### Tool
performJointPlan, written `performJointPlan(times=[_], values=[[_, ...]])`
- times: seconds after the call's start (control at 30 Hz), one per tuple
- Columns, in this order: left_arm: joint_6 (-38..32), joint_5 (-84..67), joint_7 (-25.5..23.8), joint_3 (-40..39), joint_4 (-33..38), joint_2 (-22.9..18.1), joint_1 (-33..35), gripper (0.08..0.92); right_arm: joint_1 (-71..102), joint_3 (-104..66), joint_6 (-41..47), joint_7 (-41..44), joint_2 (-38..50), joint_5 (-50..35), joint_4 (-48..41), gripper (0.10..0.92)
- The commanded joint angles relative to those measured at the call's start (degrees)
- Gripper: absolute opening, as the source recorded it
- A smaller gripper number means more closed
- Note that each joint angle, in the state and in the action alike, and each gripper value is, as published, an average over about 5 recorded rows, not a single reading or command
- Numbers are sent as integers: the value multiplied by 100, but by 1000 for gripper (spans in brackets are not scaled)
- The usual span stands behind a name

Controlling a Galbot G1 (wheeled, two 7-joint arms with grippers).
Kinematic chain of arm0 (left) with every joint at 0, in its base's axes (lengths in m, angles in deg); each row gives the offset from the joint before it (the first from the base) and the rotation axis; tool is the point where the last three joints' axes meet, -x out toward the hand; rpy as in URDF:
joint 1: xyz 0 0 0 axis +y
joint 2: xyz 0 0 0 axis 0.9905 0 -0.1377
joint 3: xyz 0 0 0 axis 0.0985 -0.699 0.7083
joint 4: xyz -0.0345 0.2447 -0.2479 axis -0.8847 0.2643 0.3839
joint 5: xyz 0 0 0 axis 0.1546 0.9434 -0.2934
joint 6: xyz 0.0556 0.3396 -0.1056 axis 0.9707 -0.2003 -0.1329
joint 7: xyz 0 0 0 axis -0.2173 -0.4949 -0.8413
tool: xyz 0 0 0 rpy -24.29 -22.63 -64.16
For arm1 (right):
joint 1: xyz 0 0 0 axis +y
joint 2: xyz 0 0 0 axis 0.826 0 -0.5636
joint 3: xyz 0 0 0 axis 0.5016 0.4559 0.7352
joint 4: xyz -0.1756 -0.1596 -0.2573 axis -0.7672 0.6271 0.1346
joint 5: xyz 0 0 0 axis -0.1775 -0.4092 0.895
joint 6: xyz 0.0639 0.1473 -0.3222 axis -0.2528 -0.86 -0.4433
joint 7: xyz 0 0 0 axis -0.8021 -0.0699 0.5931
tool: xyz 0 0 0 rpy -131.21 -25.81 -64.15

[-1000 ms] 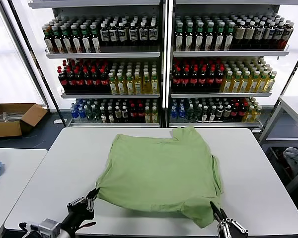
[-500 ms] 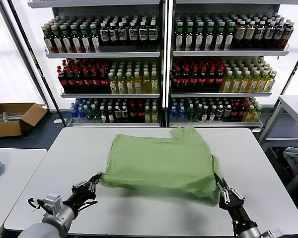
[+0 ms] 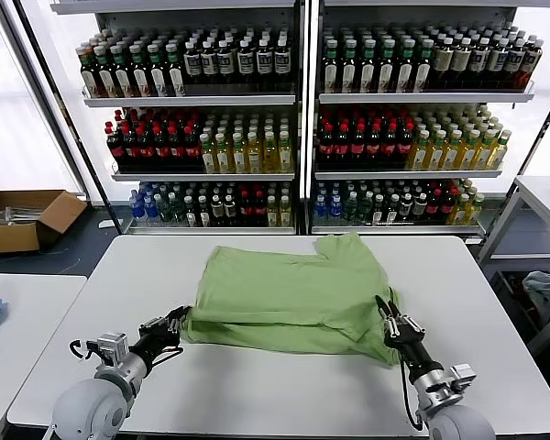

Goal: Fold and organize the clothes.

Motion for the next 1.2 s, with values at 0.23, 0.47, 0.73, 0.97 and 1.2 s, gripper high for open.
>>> performJointPlan(times=[0.23, 0.47, 0.73, 0.97, 1.2], values=[[21, 256, 126, 64, 63, -128, 295, 502, -45, -33, 443, -637, 11, 529, 282, 637], [-13, 314, 143, 13, 92, -193, 547, 701, 1061, -373, 979, -1080, -133, 938, 1135, 804], [-79, 318, 146, -141, -147, -256, 318, 821, 1891, -336, 1295, -1103, -414, 1158, 1574, 821], [-148, 263, 105, -202, -289, -243, 217, 820, 2027, -182, 1325, -1022, -580, 1322, 1475, 671], [-178, 271, 67, -309, -378, -249, 162, 675, 1906, -92, 1323, -1089, -632, 1346, 1284, 472]])
